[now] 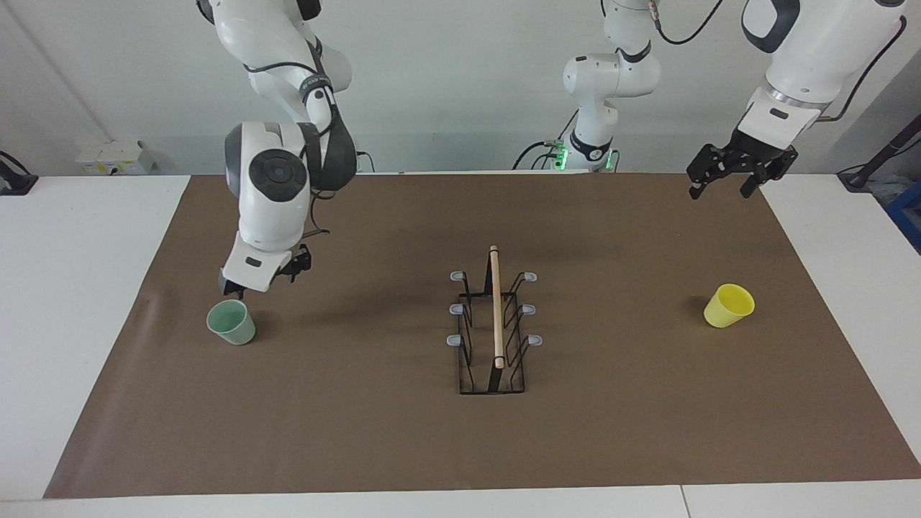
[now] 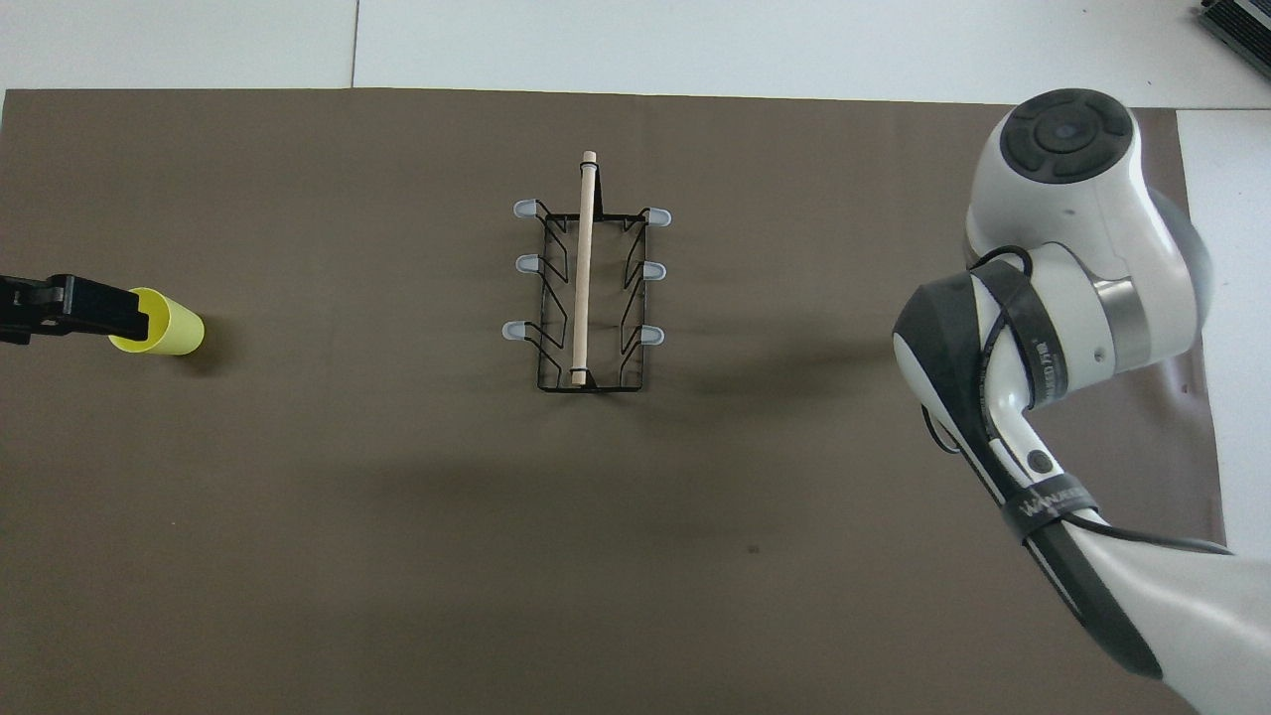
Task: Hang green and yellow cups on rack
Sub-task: 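Reach the right gripper to the pale green cup and grasp it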
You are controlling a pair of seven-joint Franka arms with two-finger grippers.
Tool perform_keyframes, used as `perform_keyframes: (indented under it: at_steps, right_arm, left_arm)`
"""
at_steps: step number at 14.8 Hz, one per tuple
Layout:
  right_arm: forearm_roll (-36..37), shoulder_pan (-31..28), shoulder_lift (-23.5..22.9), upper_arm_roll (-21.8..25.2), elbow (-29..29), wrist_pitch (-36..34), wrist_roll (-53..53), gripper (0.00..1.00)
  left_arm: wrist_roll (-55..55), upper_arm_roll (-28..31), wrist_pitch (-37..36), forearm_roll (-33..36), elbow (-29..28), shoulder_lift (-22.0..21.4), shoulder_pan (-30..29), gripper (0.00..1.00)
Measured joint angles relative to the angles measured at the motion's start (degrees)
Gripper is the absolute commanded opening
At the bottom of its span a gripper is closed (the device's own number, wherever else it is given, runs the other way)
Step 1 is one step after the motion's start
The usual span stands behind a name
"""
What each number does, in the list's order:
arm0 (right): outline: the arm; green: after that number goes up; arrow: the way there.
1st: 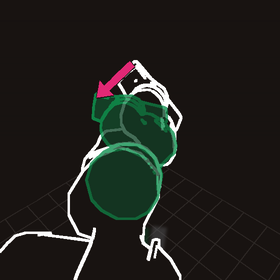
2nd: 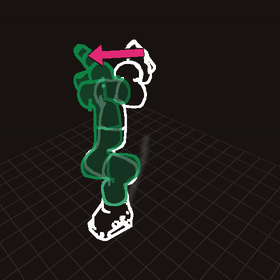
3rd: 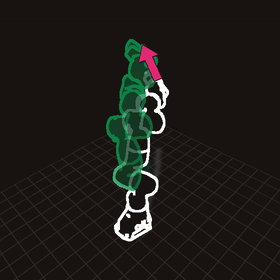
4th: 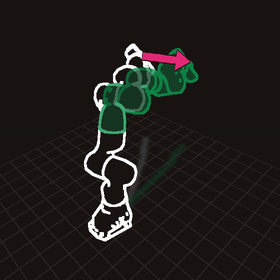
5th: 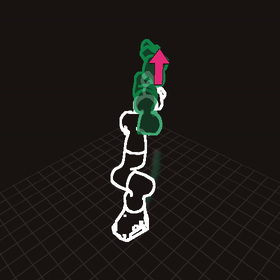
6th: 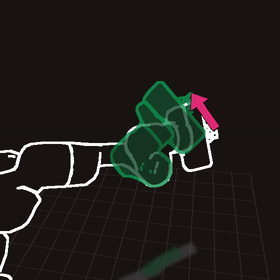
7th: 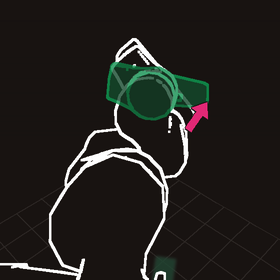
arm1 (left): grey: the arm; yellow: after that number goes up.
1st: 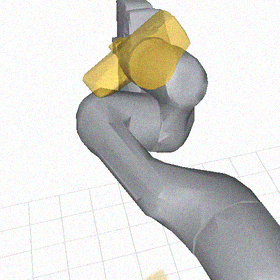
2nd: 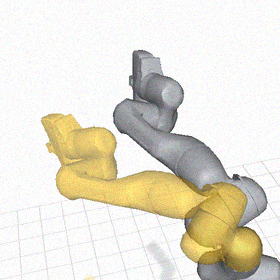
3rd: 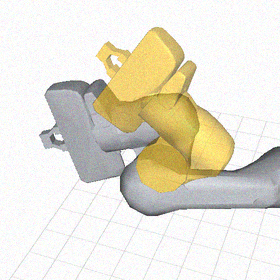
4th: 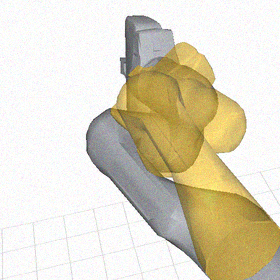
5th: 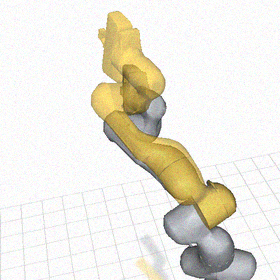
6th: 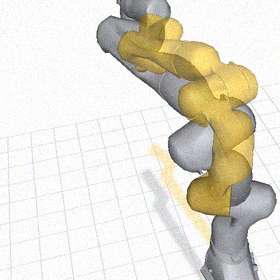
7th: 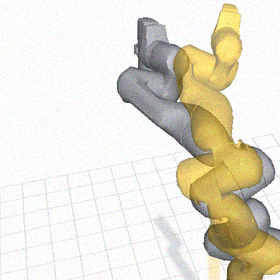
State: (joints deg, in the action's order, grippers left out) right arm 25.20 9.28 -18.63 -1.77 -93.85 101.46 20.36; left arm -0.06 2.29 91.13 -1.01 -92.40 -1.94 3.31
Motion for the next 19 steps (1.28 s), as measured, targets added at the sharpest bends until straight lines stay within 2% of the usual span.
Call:
perform_keyframes:
  at_steps: [5,9,12,15,19]
  right_arm:
    - [15.89,1.34,-0.61,-0.14,-8.67,4.13,19.51,1.0]
    - [29.34,4.81,-2.72,-0.27,-14.41,5.23,25.32,1.0]
    - [37.57,5.2,-4.79,-0.29,-16.66,6.98,27.72,1.0]
    - [43.34,5.13,-6.34,-0.28,-19.04,7.4,28.04,1.0]
    - [45.71,4.45,-6.58,-0.16,-19.4,7.4,26.73,1.0]
  left_arm:
    - [-0.41,0.09,-0.97,-0.02,-0.39,-0.4,-0.74,1.0]
    - [-1.24,0.43,-1.26,-1.96,-0.57,-0.56,-2.32,1.0]
    - [-1.3,3.98,-1.24,-6.05,-0.32,0.14,-3.2,1.0]
    - [-1.32,7.47,-2.04,-8.33,3.86,4.61,-2.27,1.0]
    - [-1.48,19.89,-5.27,-13.97,14.65,15.38,3.64,1.0]
